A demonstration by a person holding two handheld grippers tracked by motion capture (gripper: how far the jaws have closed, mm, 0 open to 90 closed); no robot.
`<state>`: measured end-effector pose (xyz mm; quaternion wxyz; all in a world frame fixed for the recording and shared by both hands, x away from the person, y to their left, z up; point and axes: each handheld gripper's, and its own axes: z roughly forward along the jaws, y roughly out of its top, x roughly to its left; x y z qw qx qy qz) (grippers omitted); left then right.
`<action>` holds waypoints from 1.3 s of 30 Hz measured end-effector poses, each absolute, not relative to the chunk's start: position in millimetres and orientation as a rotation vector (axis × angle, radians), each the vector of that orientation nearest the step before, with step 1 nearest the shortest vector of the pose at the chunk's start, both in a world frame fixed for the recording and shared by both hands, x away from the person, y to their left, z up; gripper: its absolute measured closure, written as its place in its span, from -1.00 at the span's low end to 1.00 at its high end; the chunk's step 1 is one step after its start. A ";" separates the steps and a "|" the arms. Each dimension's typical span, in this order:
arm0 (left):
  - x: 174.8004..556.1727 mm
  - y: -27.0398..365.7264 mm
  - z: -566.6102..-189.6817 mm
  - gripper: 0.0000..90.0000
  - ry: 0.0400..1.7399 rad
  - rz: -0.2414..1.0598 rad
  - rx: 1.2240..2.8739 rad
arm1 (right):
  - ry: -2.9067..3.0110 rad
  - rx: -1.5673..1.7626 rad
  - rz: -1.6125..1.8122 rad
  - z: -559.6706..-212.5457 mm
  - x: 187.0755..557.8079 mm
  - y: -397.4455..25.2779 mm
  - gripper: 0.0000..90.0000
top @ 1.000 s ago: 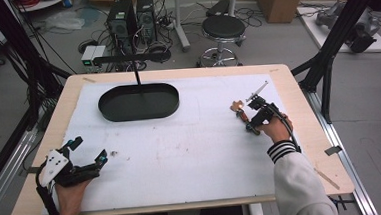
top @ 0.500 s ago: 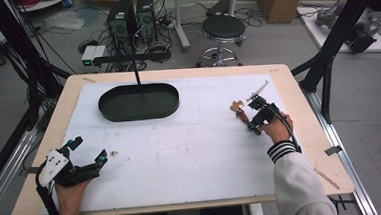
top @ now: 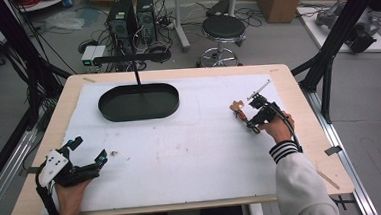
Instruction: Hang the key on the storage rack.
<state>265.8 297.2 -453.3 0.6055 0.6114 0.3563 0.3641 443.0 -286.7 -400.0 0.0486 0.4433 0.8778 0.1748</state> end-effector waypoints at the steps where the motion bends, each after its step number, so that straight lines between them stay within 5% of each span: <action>1: 265.7 297.3 -453.3 -0.91 0.824 0.842 1.414 | 2.675 1.351 0.533 -400.0 443.0 -286.7 0.76; 22: 276.2 291.0 -441.4 -0.91 0.784 0.793 1.460 | 2.763 0.957 1.071 -368.1 419.7 -271.5 0.78; 39: 316.1 251.7 -393.7 -0.91 0.565 0.474 1.671 | 2.736 0.418 1.413 -345.5 393.1 -244.5 0.78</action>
